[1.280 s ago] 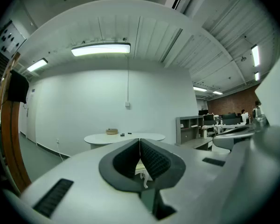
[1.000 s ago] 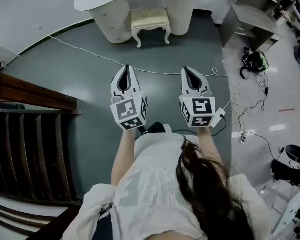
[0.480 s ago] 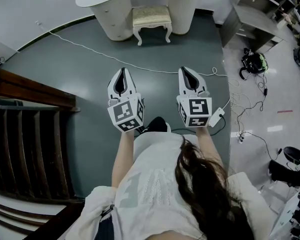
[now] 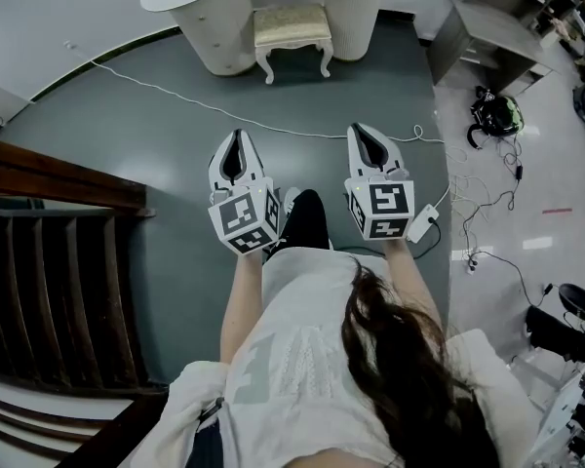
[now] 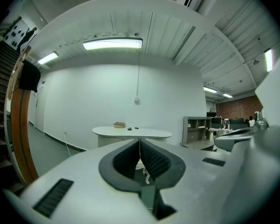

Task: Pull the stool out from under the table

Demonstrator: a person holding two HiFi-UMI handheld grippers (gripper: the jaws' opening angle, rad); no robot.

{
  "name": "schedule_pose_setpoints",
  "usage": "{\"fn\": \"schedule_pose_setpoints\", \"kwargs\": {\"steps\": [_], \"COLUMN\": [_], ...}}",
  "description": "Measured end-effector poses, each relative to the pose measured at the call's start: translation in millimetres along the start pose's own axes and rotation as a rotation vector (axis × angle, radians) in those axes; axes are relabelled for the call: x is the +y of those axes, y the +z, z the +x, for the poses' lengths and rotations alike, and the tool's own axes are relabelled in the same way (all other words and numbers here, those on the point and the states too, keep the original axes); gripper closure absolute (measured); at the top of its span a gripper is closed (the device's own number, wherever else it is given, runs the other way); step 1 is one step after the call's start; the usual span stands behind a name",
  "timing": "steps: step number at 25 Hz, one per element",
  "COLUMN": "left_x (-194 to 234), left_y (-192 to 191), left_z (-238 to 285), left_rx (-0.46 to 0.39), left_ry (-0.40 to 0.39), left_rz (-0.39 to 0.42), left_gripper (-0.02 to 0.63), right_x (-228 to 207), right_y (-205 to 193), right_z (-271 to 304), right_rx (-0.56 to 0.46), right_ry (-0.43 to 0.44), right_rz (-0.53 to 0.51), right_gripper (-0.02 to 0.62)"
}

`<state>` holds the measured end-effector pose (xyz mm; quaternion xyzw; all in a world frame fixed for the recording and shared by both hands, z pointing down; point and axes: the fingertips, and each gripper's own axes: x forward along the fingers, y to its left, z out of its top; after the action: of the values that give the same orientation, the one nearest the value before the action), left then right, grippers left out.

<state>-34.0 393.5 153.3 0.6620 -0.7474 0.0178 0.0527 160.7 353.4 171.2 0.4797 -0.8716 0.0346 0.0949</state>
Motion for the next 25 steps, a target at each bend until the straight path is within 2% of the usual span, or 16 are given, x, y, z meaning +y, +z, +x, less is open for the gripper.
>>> {"fn": "schedule_pose_setpoints", "kwargs": {"steps": [10,15,25], "left_x": [-5,-8,8], "left_y": [21,30,49], "left_z": [66,119,230], "left_rx": [-0.012,-0.024,-0.019], "left_ry": [-0.033,-0.072,-0.102], "left_rz": [0.032,0.048,0.017], "left_gripper": [0.578,0.578,0.578], "right_x": [-20,-43,-87], "right_y": [9,18,41], "right_z": [53,91,176], "right_rx": [0.009,-0.004,-0.003], "right_ry": [0.001,-0.039,-0.114], "right_rz": [0.027,0.008,0.077], "right_gripper": [0.565,0.565,0.565]}}
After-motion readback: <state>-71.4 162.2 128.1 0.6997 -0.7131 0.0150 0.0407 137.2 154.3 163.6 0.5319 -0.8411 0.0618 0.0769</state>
